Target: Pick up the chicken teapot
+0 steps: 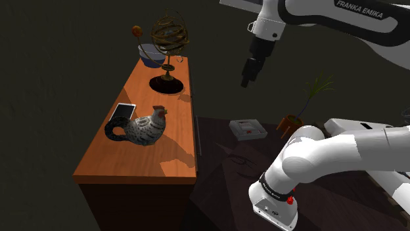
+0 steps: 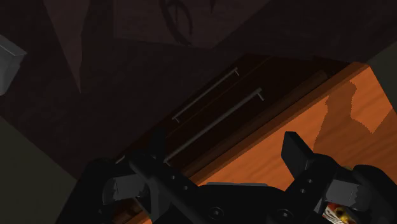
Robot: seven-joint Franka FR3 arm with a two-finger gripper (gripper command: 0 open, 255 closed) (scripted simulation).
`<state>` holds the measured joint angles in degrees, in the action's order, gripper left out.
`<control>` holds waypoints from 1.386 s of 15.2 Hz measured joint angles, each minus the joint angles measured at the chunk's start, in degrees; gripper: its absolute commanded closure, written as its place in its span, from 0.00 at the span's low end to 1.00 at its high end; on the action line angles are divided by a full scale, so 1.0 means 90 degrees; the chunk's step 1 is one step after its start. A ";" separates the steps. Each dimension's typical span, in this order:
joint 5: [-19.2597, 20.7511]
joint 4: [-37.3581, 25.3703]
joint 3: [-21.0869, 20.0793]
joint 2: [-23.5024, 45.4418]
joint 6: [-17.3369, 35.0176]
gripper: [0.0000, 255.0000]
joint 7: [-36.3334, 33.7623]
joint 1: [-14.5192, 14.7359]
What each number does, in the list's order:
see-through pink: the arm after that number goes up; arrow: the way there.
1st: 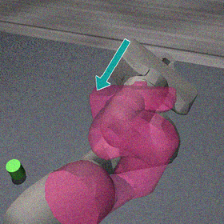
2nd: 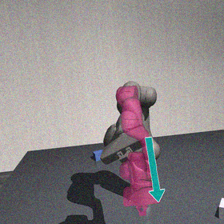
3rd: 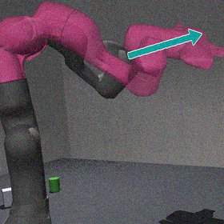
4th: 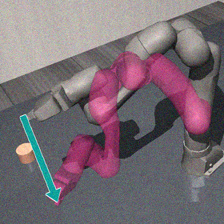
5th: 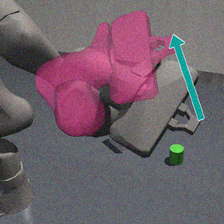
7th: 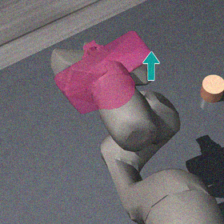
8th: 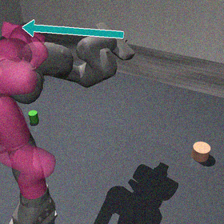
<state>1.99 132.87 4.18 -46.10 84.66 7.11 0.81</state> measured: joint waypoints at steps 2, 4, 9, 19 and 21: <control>-0.0036 0.0008 0.0014 0.0079 0.0093 0.00 0.0050 0.0042; -0.0129 0.0022 0.0098 0.0349 0.0403 0.00 0.0267 0.0169; -0.0504 0.0096 0.0250 0.1079 0.1291 0.00 0.0893 0.0590; -0.1562 -0.0305 0.0376 0.2836 0.2738 0.00 0.2347 0.1520; -0.1812 -0.0545 0.0406 0.3307 0.2959 0.00 0.2716 0.1683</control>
<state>-14.32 127.96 7.83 -16.34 111.29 31.56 15.96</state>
